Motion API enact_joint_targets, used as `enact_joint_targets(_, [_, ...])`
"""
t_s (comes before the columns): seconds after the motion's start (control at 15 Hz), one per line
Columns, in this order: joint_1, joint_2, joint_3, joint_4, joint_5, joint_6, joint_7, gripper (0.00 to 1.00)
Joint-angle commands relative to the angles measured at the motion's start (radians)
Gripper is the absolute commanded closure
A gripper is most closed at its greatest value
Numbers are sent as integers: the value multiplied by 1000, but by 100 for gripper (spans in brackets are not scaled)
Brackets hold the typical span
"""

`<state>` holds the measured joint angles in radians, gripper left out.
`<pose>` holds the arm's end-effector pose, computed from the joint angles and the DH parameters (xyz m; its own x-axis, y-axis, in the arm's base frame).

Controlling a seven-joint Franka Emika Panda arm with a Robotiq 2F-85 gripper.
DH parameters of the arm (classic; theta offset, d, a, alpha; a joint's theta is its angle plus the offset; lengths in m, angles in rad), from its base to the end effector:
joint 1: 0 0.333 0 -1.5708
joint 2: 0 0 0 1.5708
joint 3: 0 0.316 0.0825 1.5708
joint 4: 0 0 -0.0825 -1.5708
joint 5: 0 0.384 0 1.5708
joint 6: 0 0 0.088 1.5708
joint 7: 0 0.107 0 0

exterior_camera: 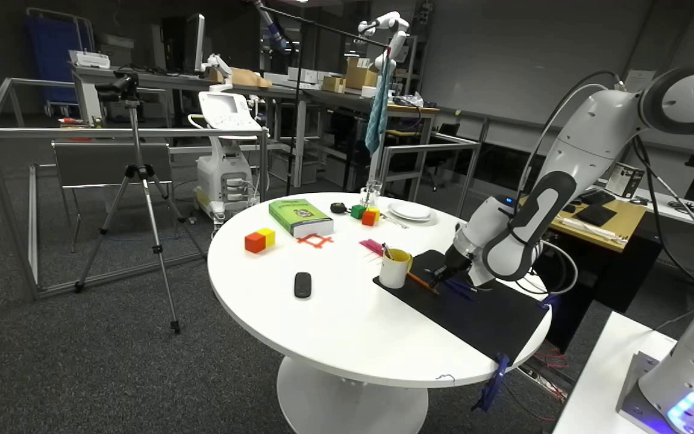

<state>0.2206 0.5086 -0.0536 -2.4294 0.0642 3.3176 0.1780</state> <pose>0.5001 0.0759 0.1432 0.9269 -0.0701 0.3687 -0.0543 -0.9971 -0.0531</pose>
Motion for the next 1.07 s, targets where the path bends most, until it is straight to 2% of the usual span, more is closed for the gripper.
enact_joint_targets(0.0, [9, 1, -11, -7, 20, 20, -35, 57])
enact_joint_targets(0.07, [7, 2, -10, -7, 20, 19, -35, 60])
enact_joint_targets(0.13, [6, 3, -9, -7, 20, 18, -34, 59])
enact_joint_targets(0.2, [5, 3, -7, -6, 20, 18, -34, 64])
enact_joint_targets(0.27, [4, 4, -6, -6, 18, 19, -35, 71])
enact_joint_targets(0.33, [3, 3, -4, -6, 18, 17, -35, 83])
enact_joint_targets(0.4, [1, 3, -3, -5, 17, 15, -35, 92])
enact_joint_targets(0.47, [1, 1, -2, -6, 18, 11, -35, 98])
enact_joint_targets(0.53, [-2, -1, 1, -7, 17, 8, -34, 100])
enact_joint_targets(1.0, [-18, -52, 31, -28, 15, -44, -28, 98])
